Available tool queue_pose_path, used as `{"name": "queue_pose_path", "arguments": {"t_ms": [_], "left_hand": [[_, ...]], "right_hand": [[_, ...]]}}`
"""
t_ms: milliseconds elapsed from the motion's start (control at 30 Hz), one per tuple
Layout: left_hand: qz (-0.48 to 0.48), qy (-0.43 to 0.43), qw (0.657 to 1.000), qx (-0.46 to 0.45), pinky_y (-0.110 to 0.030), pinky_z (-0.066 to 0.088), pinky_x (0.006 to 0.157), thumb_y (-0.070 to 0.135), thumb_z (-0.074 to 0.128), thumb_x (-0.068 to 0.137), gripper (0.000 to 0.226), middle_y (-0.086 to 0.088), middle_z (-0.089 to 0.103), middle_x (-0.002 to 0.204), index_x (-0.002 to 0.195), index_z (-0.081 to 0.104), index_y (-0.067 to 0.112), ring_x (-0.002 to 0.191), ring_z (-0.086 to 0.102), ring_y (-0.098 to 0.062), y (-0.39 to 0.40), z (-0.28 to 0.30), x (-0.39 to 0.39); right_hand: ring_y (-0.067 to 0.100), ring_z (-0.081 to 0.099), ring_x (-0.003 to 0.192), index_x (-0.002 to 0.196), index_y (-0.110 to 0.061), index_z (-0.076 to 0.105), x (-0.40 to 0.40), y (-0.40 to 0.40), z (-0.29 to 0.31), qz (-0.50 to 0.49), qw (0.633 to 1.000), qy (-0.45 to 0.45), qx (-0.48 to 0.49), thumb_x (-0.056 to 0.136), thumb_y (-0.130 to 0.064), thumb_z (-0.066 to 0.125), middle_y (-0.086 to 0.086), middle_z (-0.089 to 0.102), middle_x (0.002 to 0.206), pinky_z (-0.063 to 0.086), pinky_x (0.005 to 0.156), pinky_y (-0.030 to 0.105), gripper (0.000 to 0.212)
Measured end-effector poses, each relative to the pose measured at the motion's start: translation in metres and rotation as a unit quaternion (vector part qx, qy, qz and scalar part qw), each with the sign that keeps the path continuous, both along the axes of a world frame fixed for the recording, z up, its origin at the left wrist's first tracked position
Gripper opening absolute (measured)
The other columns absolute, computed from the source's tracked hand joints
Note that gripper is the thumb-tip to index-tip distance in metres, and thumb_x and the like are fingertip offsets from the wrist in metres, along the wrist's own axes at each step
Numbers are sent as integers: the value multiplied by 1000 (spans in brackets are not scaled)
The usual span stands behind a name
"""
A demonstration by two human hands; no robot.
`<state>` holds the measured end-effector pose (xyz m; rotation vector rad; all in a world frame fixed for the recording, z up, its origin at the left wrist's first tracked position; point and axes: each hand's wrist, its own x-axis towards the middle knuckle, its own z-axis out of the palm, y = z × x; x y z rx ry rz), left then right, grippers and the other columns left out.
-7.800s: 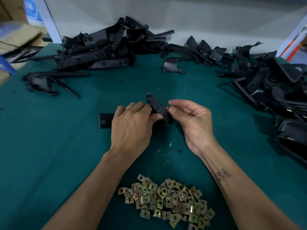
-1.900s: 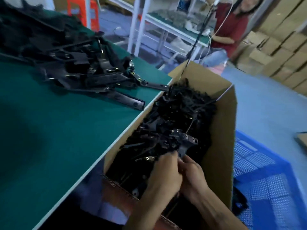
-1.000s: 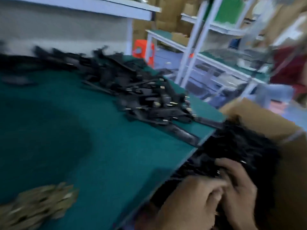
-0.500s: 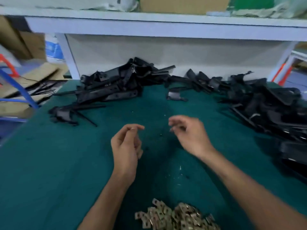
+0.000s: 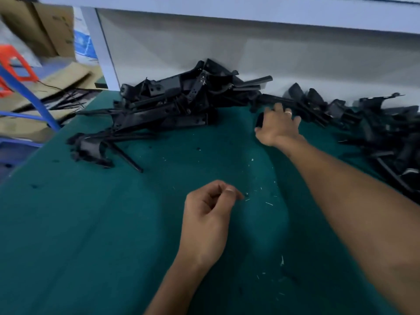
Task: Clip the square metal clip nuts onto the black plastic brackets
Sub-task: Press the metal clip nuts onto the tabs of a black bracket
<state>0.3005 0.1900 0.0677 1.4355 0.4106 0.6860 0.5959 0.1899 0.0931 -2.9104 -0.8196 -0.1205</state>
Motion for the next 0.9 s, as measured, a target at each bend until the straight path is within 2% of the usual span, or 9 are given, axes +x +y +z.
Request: {"name": "queue_pose_path", "arguments": {"t_ms": [100,200,300,367,500,633,733,833,900], "left_hand": [[10,4,999,34,-18,24,43,26,55,88,23,15,34,47,69,64,16,43,26,-4,-4,2,0],[10,4,998,59,-18,23,44,24,57,91,26,14,34,49,69,63,13,45,26,-5,-7,5,0],[15,15,996,91,-13,25,46,11,59,96,28,15,39,49,69,64,11,46,29,-2,-9,6,-1],[14,19,995,100,-13,25,46,8,58,96,28,15,39,50,69,64,10,46,29,-2,-11,8,-1],[12,14,995,101,-13,23,46,6,58,95,27,16,37,48,69,63,5,45,28,-3,-11,8,-2],[16,12,995,101,-15,25,47,9,59,94,24,14,37,51,71,63,4,47,28,-4,-10,8,-1],[97,18,990,96,-17,33,49,8,57,90,16,9,47,57,83,66,20,51,38,-4,-8,3,-1],[227,30,965,128,-19,42,69,9,58,91,28,11,53,91,113,55,26,83,53,-6,-6,3,-4],[264,38,945,188,-21,41,90,20,57,94,36,11,46,122,128,46,25,116,45,-6,-10,5,-4]], "right_hand": [[39,51,120,121,-15,59,1,-14,12,-10,999,31,-11,89,-52,67,9,33,147,41,103,52,49],[37,51,123,124,-19,59,-7,-25,16,1,998,58,-7,81,-65,69,5,37,144,45,102,53,63],[37,51,125,102,-19,64,-18,-26,11,-18,1000,8,-2,78,-77,62,7,48,138,42,98,54,62],[39,46,131,117,-15,63,-22,-22,5,-53,998,6,27,76,-81,60,11,50,140,40,100,58,77],[40,45,133,144,-11,36,-24,-16,-4,-107,990,12,94,76,-73,68,14,28,157,37,104,57,97],[32,60,109,125,-17,43,-34,-11,-2,-141,979,33,146,78,-53,68,8,65,118,34,98,46,65],[25,60,86,109,-22,50,-56,-13,14,-100,973,68,198,71,-53,65,-5,65,89,38,94,44,51],[14,61,68,92,-22,61,-103,-30,49,-33,915,224,334,58,-51,69,-4,70,80,52,65,33,45],[12,59,53,85,-20,66,-134,-49,68,30,848,367,381,53,-47,73,3,72,75,43,45,23,43]]}}
